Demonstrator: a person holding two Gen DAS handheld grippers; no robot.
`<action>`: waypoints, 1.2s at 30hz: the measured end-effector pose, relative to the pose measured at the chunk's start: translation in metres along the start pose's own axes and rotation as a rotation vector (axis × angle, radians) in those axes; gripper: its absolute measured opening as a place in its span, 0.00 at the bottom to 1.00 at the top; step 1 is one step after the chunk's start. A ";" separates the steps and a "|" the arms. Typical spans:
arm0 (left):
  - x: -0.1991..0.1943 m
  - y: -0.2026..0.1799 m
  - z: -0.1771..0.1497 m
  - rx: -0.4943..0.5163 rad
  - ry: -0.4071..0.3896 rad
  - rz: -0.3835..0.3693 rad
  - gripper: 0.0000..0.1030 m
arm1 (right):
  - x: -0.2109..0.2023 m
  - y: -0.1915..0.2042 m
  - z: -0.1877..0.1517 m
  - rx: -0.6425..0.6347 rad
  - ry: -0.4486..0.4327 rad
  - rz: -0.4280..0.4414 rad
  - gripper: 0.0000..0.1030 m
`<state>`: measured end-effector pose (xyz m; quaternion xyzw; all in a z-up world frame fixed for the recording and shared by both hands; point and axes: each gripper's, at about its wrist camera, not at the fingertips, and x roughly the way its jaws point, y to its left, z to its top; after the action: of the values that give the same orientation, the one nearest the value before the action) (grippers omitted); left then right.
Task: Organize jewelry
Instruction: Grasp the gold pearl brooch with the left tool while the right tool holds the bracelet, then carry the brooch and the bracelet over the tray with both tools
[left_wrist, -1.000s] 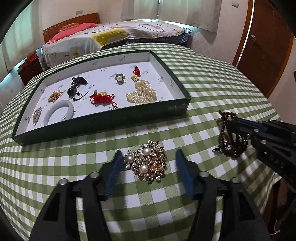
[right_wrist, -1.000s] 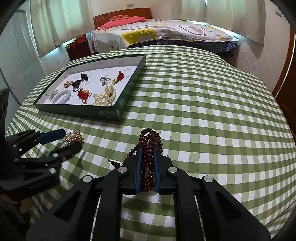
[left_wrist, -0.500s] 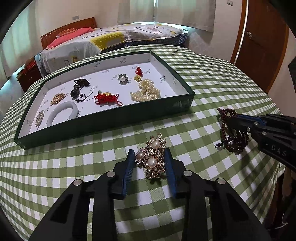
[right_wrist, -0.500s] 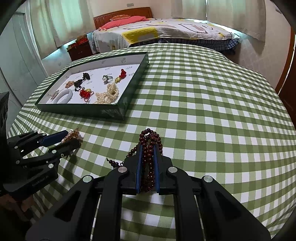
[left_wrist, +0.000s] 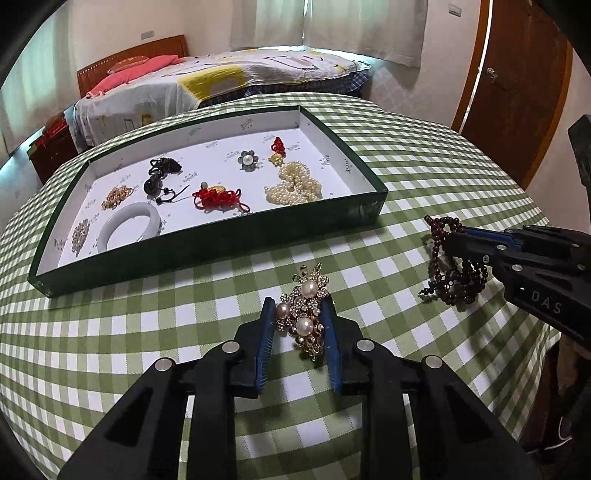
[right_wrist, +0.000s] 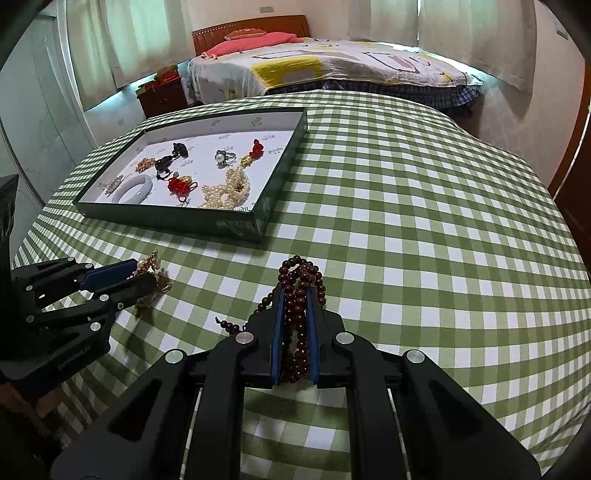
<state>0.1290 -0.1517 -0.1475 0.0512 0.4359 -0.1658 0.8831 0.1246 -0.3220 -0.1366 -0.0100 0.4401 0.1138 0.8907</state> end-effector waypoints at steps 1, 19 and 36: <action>0.000 0.000 0.000 0.000 -0.002 -0.001 0.25 | 0.000 0.001 0.000 -0.002 0.000 -0.001 0.11; -0.023 0.020 0.004 -0.022 -0.054 0.016 0.25 | -0.015 0.022 0.018 -0.038 -0.028 -0.017 0.11; -0.061 0.059 0.030 -0.082 -0.170 0.059 0.25 | -0.034 0.056 0.044 -0.080 -0.096 -0.013 0.11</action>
<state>0.1377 -0.0880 -0.0844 0.0138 0.3640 -0.1254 0.9228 0.1276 -0.2688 -0.0781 -0.0431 0.3919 0.1258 0.9104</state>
